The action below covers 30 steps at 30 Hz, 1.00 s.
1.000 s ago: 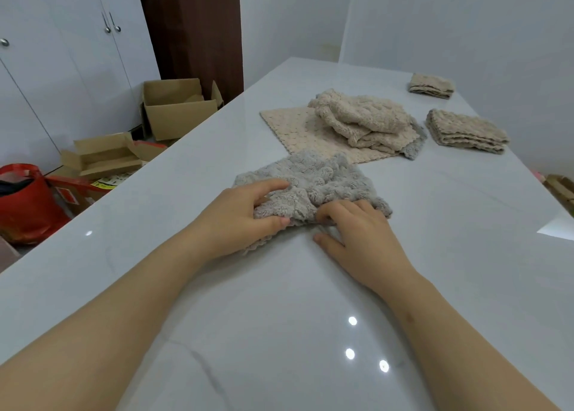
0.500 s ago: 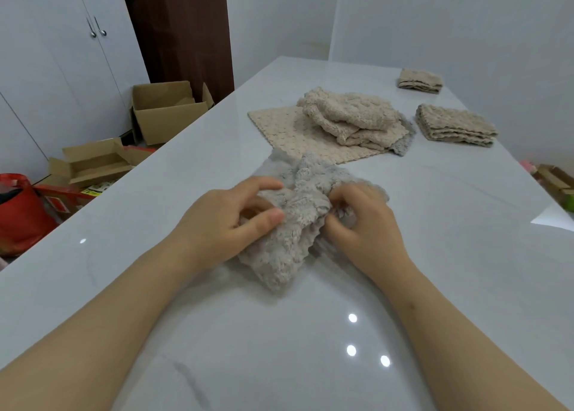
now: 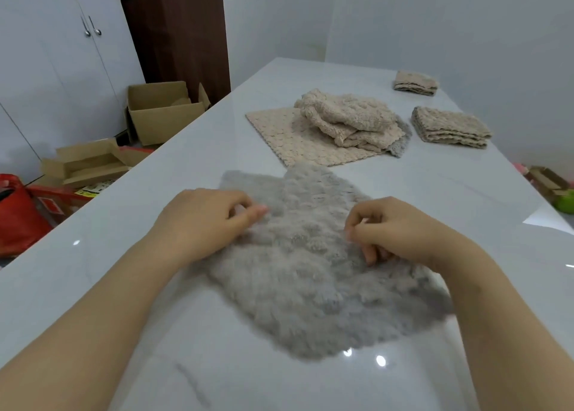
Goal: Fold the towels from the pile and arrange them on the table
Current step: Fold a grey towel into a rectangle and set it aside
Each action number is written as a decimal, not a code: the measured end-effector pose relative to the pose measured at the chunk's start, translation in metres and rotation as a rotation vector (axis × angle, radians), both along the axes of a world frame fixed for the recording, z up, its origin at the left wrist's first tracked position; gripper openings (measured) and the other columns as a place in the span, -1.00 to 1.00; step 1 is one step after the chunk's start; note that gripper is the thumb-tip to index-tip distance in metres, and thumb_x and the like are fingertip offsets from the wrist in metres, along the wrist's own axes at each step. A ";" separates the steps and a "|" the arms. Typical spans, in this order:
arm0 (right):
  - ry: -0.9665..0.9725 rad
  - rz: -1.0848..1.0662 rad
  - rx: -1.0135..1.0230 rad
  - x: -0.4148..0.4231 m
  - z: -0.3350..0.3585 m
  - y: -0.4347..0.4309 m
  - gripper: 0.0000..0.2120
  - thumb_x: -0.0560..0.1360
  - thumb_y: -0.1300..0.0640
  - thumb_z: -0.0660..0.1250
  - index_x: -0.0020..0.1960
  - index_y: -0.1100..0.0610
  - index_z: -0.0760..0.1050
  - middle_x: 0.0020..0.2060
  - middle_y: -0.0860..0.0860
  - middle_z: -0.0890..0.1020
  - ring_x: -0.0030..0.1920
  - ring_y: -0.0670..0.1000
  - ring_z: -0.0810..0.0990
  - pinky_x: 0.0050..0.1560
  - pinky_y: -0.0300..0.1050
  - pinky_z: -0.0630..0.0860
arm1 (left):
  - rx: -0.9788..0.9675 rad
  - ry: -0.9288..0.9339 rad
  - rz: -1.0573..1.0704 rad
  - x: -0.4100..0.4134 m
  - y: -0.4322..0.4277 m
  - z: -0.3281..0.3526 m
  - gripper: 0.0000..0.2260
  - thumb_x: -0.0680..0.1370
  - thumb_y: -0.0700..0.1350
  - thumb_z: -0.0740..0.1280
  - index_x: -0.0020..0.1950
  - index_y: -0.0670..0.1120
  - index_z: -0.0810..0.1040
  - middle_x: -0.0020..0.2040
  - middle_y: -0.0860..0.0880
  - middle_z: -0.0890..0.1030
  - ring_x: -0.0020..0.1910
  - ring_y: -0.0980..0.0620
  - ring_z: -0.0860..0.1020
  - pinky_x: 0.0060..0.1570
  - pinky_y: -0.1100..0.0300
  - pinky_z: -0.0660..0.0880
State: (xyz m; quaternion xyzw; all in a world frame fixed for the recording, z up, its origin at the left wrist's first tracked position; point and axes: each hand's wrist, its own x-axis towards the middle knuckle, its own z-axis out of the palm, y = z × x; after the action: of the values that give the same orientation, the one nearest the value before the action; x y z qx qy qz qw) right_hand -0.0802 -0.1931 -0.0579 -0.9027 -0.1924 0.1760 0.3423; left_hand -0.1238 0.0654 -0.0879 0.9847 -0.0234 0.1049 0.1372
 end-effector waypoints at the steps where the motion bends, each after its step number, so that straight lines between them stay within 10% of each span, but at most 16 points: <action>1: -0.107 -0.098 0.007 0.003 -0.004 0.000 -0.87 0.44 0.07 0.29 -0.28 0.04 0.52 -0.54 -0.02 0.57 -0.51 -0.11 0.48 -0.44 -0.20 0.40 | -0.057 -0.073 0.070 0.000 0.001 -0.001 -0.60 0.43 0.38 -0.03 -0.05 0.22 0.49 -0.34 0.18 0.55 -0.27 0.22 0.47 -0.32 0.25 0.35; 4: -0.442 -0.421 0.031 0.010 -0.014 0.002 -0.94 0.45 0.03 0.24 -0.14 -0.02 0.48 -0.35 -0.07 0.57 -0.29 0.01 0.54 -0.29 -0.10 0.45 | -0.092 -0.190 0.183 0.005 0.004 -0.007 -0.66 0.52 0.20 0.13 0.19 0.09 0.48 -0.07 0.07 0.62 -0.07 0.01 0.53 -0.18 0.15 0.42; 10: -0.463 -0.395 -0.310 0.013 -0.040 0.004 -0.56 0.50 0.06 0.23 0.37 -0.01 0.30 0.36 0.11 0.32 0.30 0.22 0.28 0.23 0.04 0.29 | 0.032 0.010 0.255 0.015 0.005 -0.021 -0.59 0.54 0.11 0.19 0.37 0.05 0.34 0.34 -0.03 0.45 0.30 -0.14 0.36 0.19 -0.01 0.32; 17: -0.424 -0.248 -0.113 0.013 -0.039 0.012 -0.59 0.44 0.30 0.20 0.23 -0.01 0.45 0.09 0.12 0.55 0.13 0.19 0.44 0.09 -0.02 0.39 | -0.241 -0.154 0.063 0.014 -0.003 -0.018 -0.77 0.50 -0.24 0.30 0.10 -0.03 0.61 0.05 0.01 0.64 0.05 0.02 0.54 -0.07 0.28 0.32; 21: -0.851 -0.232 -0.021 0.007 -0.034 0.016 -0.65 0.32 0.45 0.26 -0.04 0.11 0.61 -0.14 0.05 0.57 -0.05 0.18 0.46 -0.05 0.00 0.35 | -0.210 -0.304 0.044 0.015 -0.002 -0.014 -0.81 0.48 -0.28 0.32 0.01 -0.08 0.63 -0.03 -0.03 0.65 0.00 -0.07 0.54 0.01 0.13 0.41; 25: -0.635 -0.029 0.008 0.003 -0.035 0.024 -0.93 0.43 0.12 0.34 -0.14 -0.01 0.59 -0.33 -0.19 0.53 -0.16 -0.02 0.52 -0.04 -0.07 0.41 | -0.132 -0.228 0.135 0.017 0.005 -0.019 -0.63 0.53 -0.15 0.25 0.34 -0.02 0.40 0.22 -0.06 0.52 0.12 -0.16 0.48 0.08 0.02 0.40; 30: -0.456 -0.230 0.073 0.011 -0.040 0.019 -0.70 0.54 -0.12 0.15 0.18 -0.03 0.44 -0.44 -0.13 0.49 -0.28 -0.04 0.52 -0.24 -0.16 0.36 | -0.068 -0.093 0.332 0.021 0.011 -0.024 -0.56 0.59 0.08 0.08 0.45 0.01 0.18 0.25 -0.13 0.51 0.21 -0.20 0.45 0.08 -0.04 0.36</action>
State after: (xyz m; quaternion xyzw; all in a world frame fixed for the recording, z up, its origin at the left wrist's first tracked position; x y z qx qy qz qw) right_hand -0.0694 -0.1741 -0.0979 -0.9220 -0.1668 -0.0795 0.3403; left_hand -0.1030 0.0769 -0.1116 0.9639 0.1366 0.1723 0.1498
